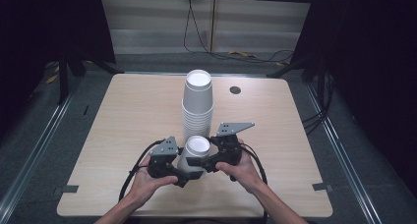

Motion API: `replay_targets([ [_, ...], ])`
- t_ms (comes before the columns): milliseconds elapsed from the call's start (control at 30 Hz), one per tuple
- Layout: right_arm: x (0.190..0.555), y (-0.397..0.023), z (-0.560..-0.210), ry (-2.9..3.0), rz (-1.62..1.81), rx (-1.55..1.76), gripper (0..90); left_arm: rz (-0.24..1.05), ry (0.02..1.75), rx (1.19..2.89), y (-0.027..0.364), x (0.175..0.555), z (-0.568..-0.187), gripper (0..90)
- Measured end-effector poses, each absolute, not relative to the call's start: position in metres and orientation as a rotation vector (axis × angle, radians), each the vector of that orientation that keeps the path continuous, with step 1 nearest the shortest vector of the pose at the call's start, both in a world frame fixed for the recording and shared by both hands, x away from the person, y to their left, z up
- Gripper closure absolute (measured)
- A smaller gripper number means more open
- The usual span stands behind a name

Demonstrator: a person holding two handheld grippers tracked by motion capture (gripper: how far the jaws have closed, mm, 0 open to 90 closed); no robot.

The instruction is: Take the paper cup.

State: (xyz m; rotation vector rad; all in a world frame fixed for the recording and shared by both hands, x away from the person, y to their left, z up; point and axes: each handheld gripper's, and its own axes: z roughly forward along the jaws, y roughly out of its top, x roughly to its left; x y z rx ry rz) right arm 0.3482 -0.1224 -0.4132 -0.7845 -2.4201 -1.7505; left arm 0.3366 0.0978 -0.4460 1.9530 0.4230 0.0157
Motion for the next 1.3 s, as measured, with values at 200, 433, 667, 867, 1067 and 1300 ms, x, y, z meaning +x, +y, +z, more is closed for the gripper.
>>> replay_targets([
  [200,0.348,-0.127,-0.410,-2.412,-1.766,-0.791,13.8,0.023,0.422,1.967,0.100,0.334,-0.444,13.3],
  [433,0.346,-0.136,-0.402,-2.408,-1.810,-0.794,13.8,0.040,0.417,1.990,0.100,0.335,-0.445,13.4],
  [667,0.347,-0.146,-0.396,-2.393,-1.831,-0.801,13.9,0.032,0.444,1.992,0.107,0.339,-0.444,13.6],
  [867,0.348,-0.155,-0.391,-2.394,-1.821,-0.820,13.9,0.029,0.464,2.007,0.114,0.340,-0.443,13.6],
  [1067,0.347,-0.160,-0.394,-2.420,-1.752,-0.837,13.8,0.020,0.466,2.038,0.121,0.342,-0.438,13.7],
  [1300,0.346,-0.161,-0.399,-2.521,-1.658,-0.811,14.1,0.018,0.459,2.086,0.124,0.344,-0.435,13.8],
])
